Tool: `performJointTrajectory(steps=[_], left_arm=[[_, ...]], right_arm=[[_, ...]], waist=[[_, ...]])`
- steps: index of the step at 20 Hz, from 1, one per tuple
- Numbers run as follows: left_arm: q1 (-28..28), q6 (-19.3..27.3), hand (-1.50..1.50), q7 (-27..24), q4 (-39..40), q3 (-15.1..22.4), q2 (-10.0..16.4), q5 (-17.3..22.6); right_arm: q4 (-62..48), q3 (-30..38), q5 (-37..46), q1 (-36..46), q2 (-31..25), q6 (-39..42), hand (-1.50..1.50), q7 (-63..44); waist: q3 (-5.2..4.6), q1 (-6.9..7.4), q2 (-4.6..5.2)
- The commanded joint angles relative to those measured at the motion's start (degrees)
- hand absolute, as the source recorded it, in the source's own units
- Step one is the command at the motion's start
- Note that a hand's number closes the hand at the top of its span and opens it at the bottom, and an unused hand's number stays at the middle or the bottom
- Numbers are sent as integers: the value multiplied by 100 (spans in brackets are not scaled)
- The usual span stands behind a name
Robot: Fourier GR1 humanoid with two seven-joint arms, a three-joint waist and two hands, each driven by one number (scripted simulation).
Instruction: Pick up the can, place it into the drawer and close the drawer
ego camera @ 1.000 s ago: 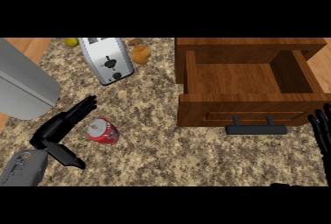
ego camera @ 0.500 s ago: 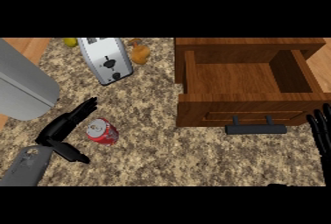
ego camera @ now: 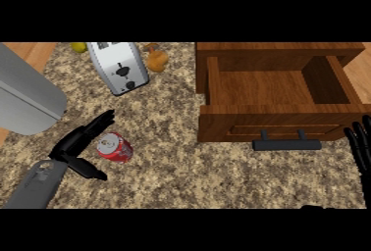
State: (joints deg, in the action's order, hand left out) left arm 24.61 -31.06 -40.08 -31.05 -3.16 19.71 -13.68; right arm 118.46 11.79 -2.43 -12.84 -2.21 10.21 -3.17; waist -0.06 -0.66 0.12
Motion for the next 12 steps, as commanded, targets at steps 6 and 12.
performJointTrajectory(steps=[6,12], left_arm=[[264,-217,-150,-847,748,92,-135,-117],[482,-216,-150,-629,746,134,-237,-92]], right_arm=[[198,162,-141,3,-85,62,-150,-144],[166,161,-218,133,-75,34,-150,-325]], waist=[[0,-13,7],[3,10,-2]])
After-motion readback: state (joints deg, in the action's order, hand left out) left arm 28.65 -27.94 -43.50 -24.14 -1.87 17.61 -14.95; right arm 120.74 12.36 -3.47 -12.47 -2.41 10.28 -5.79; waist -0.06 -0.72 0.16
